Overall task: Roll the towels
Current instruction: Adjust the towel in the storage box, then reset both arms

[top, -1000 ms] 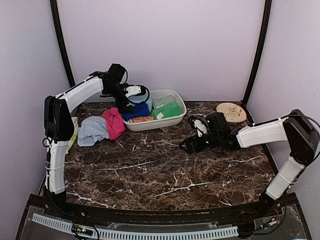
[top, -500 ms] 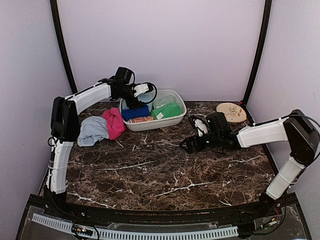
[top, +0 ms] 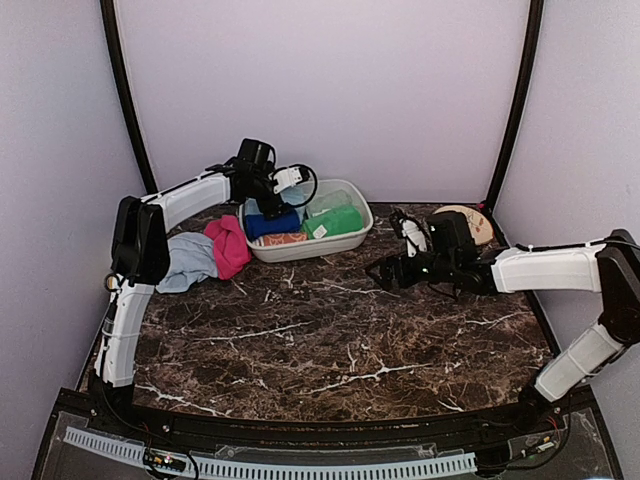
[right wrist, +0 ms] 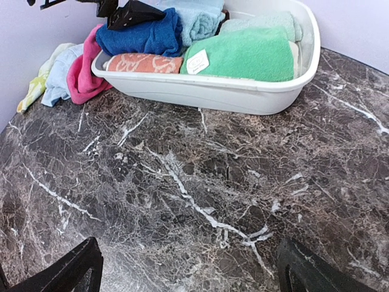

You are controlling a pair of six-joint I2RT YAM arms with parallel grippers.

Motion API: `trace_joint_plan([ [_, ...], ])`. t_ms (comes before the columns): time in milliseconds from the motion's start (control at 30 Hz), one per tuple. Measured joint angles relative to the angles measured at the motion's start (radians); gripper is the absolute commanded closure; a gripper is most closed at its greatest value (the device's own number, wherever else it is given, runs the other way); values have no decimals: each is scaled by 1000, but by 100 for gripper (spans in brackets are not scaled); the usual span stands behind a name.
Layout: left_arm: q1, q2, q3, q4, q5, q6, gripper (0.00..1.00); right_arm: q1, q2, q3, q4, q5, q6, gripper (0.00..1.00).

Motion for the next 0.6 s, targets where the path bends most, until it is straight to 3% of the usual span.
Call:
trace_joint_plan([
  [200, 12, -69, 13, -88, -18, -11, 1, -12, -101, -7, -40, 76, -4, 0],
  [333, 46, -240, -60, -187, 15, -132, 1, -51, -209, -29, -53, 171, -12, 0],
  [400, 87, -384, -179, -192, 39, -207, 1, -85, -266, -59, -45, 215, -16, 0],
  [600, 315, -919, -814, 38, 93, -405, 1, -174, -397, -215, 21, 359, -16, 0],
])
